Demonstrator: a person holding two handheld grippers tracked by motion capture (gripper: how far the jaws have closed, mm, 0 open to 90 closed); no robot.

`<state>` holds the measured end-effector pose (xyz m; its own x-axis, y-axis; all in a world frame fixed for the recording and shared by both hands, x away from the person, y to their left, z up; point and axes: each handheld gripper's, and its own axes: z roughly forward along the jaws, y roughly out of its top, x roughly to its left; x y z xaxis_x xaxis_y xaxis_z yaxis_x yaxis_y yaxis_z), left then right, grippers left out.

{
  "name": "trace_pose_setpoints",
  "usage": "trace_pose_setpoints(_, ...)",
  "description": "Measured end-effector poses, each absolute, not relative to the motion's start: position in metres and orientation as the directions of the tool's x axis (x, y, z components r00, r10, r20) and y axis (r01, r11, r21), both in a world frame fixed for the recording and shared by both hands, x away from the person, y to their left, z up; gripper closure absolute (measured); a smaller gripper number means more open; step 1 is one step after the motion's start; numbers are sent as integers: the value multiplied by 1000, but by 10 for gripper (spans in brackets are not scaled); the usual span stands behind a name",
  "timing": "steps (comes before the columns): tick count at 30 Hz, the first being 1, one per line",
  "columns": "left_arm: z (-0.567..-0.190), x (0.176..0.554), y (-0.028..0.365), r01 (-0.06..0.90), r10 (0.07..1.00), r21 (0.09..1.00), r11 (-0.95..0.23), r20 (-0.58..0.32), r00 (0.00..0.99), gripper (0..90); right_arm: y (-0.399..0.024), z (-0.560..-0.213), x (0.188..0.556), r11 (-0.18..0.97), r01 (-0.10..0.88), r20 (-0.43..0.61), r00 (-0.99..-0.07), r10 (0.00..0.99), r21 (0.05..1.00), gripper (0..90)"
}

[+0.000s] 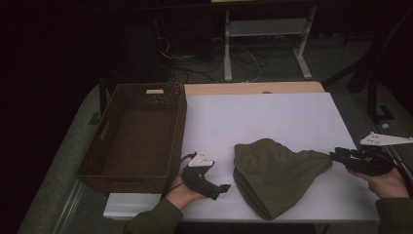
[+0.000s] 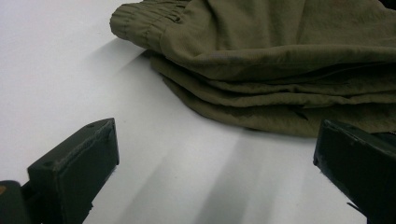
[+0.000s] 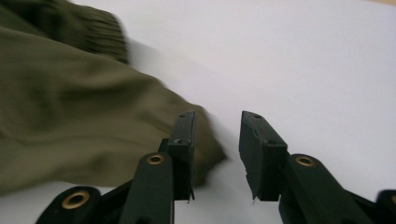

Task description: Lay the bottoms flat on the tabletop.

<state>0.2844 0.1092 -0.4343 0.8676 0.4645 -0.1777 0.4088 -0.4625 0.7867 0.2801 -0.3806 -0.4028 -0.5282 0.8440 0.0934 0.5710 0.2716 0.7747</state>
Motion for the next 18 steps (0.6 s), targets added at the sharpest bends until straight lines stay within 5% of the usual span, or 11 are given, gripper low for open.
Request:
trace_pose_setpoints(13, -434, 284, 109, 408, 466, 787, -463, -176, 867, 0, -320, -387, 282, 379, 480, 117, -728, 676, 792, 560)
trace_pose_setpoints(18, -434, 285, 109, 409, 466, 785, -464, -177, 867, 0, -298, -383, 286, 396, 440, 126, -781, 612, 806, 400)
